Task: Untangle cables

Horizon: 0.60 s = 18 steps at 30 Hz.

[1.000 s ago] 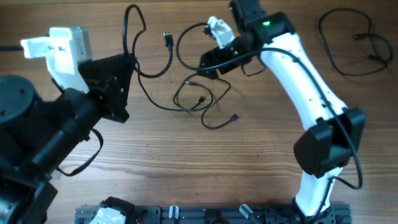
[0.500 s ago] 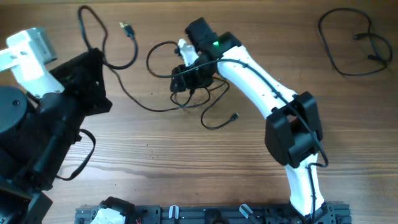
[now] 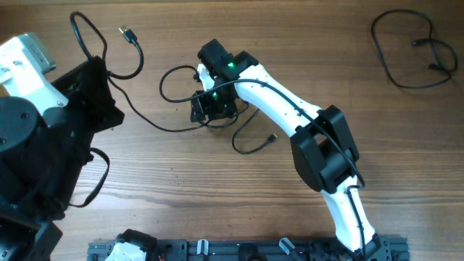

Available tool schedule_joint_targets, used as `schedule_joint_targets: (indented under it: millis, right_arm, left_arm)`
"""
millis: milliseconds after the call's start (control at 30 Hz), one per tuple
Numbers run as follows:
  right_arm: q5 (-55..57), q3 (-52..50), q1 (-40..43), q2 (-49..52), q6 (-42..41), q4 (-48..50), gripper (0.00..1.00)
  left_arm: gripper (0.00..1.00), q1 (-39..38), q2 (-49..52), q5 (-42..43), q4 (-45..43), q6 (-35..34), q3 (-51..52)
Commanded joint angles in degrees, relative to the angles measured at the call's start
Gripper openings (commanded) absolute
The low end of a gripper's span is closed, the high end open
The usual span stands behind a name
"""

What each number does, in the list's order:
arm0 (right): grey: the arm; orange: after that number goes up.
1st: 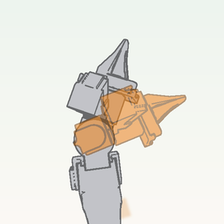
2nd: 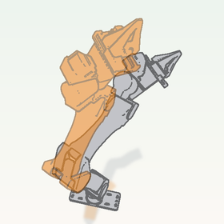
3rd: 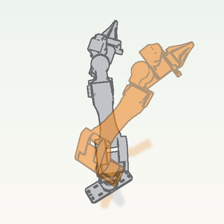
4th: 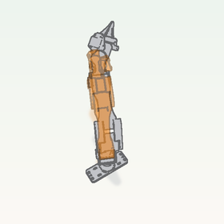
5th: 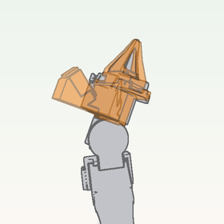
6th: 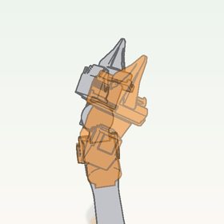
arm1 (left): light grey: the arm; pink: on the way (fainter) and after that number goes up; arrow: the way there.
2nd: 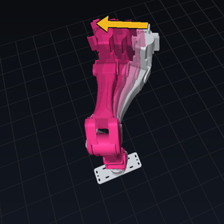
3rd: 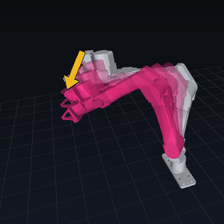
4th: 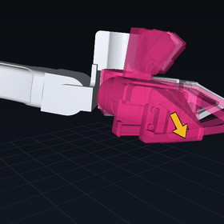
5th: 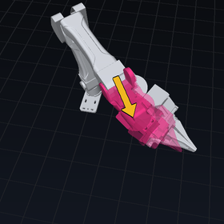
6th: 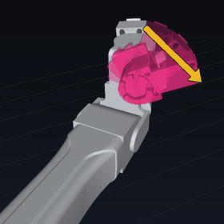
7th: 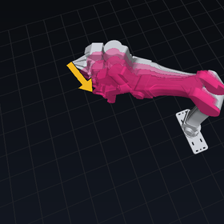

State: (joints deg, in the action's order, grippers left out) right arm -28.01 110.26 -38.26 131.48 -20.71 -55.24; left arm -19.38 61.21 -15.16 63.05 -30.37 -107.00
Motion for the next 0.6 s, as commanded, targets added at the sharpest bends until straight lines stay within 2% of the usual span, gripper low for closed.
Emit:
schedule_joint_targets:
  millis: [0,100,233,367,567]
  right_arm:
    - [3.13,-0.15,-1.64,1.51,-0.26,2.21,0.53]
    - [7.34,-0.15,-2.62,1.51,0.87,3.80,0.49]
    - [7.45,-0.15,-2.84,2.08,4.24,5.18,0.40]
    - [6.91,-0.15,-2.91,4.13,5.57,5.03,0.37]
    - [6.14,-0.15,-2.97,5.20,5.70,5.77,0.27]
  left_arm:
    - [0.04,0.39,-0.24,-0.98,-0.13,-0.57,-0.48]
    - [0.04,0.39,-0.24,-0.98,0.70,-0.57,-0.48]
    - [0.04,0.39,-0.24,-1.01,1.07,-0.57,-0.48]
    - [0.04,0.39,-0.24,-0.98,1.07,-0.57,-0.48]
    - [0.04,0.39,-0.24,-0.98,1.11,-0.55,-0.48]
